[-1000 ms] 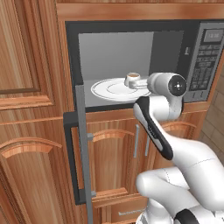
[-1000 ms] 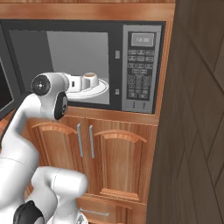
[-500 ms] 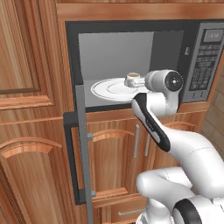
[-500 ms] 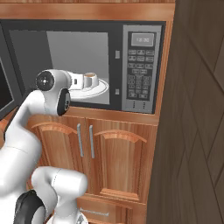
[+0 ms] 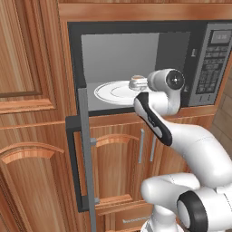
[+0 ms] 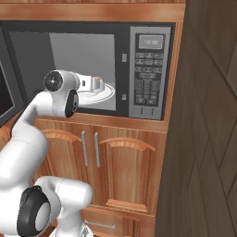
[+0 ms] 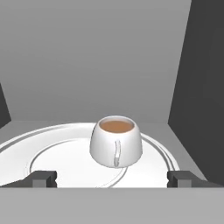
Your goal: Pick the cup of tea, navigate to the dining table, and place it on the saucer.
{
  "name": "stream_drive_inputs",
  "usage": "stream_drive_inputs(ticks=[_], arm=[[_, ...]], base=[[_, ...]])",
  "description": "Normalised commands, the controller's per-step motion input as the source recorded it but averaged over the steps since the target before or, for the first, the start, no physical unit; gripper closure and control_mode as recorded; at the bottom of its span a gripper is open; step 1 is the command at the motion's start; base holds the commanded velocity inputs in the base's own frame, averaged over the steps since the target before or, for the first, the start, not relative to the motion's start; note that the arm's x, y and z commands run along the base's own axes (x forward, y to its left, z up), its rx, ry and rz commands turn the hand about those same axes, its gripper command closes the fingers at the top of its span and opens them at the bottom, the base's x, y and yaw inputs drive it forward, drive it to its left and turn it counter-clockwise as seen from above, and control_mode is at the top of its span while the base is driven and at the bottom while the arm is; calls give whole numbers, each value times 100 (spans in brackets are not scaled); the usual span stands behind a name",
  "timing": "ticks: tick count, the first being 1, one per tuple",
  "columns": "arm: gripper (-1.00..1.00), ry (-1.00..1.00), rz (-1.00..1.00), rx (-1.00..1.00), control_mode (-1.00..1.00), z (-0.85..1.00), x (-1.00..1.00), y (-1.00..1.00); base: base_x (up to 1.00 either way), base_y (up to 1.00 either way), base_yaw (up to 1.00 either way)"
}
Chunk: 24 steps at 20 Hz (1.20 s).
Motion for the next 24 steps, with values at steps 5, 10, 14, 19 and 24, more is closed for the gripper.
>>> stream_drive_inputs(ticks=[5, 10, 14, 19, 24], arm=[[-100, 6, 0, 0, -100, 0, 20, -8], [-100, 7, 0, 0, -100, -5, 18, -3], [-100, 5, 0, 0, -100, -5, 19, 0], [-100, 9, 0, 0, -100, -4, 21, 0], [-100, 9, 0, 0, -100, -8, 21, 0]], base=[[0, 0, 0], [0, 0, 0], [0, 0, 0], [0, 0, 0], [0, 0, 0]])
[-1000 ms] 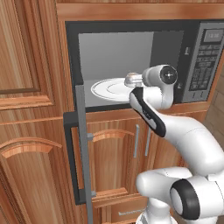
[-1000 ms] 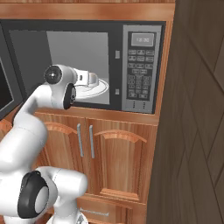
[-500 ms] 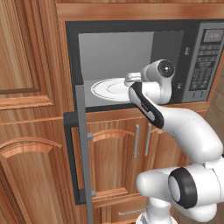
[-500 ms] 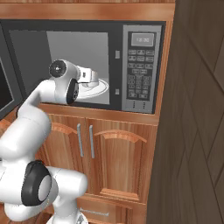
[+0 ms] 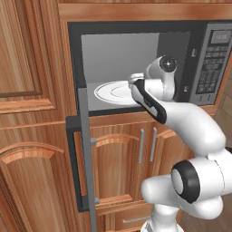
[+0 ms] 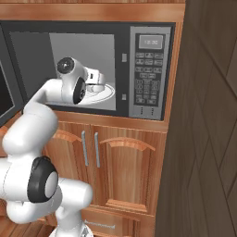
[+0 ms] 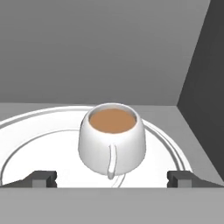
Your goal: Pick the cup of tea, navigate to the dining table, and place it on the saucer.
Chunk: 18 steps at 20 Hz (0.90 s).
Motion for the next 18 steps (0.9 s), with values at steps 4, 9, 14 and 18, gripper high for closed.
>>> stream_drive_inputs(ticks=[4, 9, 14, 18], arm=[[-100, 8, 0, 0, -100, -9, 21, 0], [-100, 7, 0, 0, -100, -10, 19, 0], [-100, 7, 0, 0, -100, -12, 18, 0], [-100, 7, 0, 0, -100, -21, 13, 0]], base=[[0, 0, 0], [0, 0, 0], [0, 0, 0], [0, 0, 0]])
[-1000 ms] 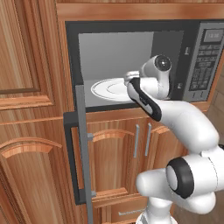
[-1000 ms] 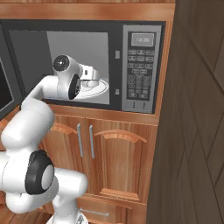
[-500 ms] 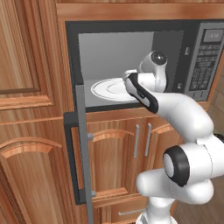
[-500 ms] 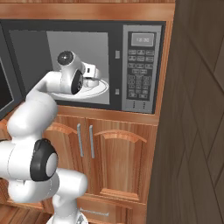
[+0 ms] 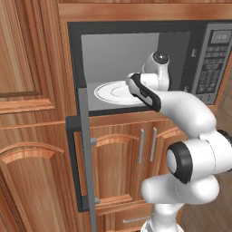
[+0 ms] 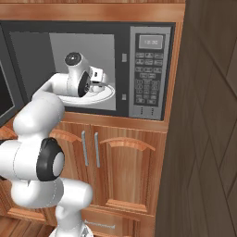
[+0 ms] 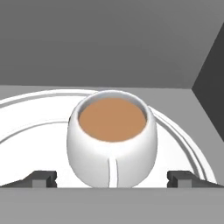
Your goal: Pick the cup of tea, navigate to the dining table, and place it on the saucer.
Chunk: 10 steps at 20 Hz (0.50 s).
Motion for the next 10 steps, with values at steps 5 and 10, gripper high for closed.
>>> stream_drive_inputs(ticks=[5, 10], arm=[[-100, 5, 0, 0, -100, -22, 9, 0], [100, 4, 0, 0, -100, -19, 8, 0]], base=[[0, 0, 0], [0, 0, 0]])
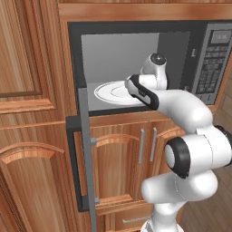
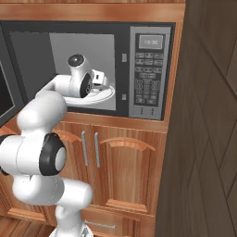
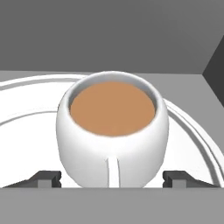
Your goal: Pick the cup of tea, navigate to the dining table, and place it on the saucer.
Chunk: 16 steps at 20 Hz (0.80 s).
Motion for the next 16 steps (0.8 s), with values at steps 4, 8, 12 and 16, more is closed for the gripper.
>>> stream_drive_inputs(ticks=[4, 8, 12, 16], arm=[[100, 2, 0, 0, -100, -11, 3, 0], [100, 1, 0, 0, -100, -7, 0, 0], [100, 3, 0, 0, -100, -1, 0, 0], [100, 1, 0, 0, -100, 0, 0, 0]], base=[[0, 0, 0], [0, 0, 0], [0, 0, 0], [0, 0, 0]])
